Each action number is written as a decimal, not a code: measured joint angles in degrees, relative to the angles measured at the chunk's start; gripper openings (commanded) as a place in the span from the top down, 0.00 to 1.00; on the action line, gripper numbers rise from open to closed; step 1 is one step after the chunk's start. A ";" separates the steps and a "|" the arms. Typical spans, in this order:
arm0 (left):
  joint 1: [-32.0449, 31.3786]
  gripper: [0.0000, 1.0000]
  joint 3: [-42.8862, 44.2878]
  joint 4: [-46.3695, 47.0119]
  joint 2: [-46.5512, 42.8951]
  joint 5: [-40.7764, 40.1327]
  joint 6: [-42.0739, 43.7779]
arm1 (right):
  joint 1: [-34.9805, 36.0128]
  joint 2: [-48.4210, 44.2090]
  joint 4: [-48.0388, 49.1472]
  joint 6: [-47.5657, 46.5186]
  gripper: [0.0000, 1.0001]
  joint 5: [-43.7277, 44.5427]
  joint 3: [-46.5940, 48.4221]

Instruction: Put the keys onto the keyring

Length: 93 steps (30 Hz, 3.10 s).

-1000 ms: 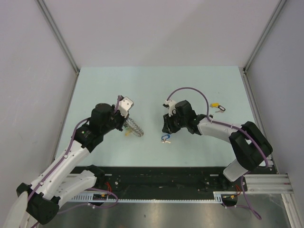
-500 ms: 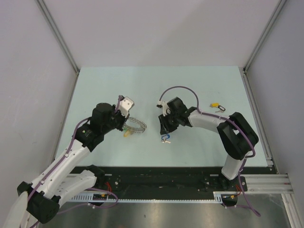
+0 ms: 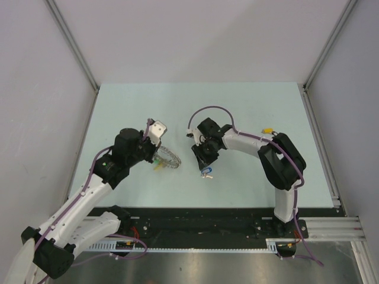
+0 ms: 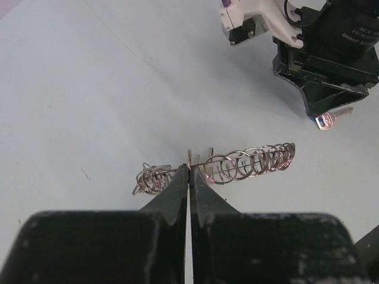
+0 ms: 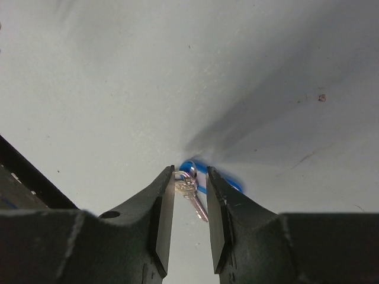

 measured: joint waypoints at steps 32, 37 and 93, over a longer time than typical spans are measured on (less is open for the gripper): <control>0.61 0.99 0.00 0.00 -0.13 -0.04 0.00 | 1.36 7.48 -11.17 -4.57 0.98 0.02 9.62; 0.61 1.00 0.00 0.00 -0.15 -0.04 0.00 | 1.40 7.50 -11.30 -4.63 1.00 -0.04 9.73; -4.28 0.99 5.22 9.92 10.08 46.99 9.77 | -0.33 -57.66 47.32 -12.46 1.00 -14.40 -34.49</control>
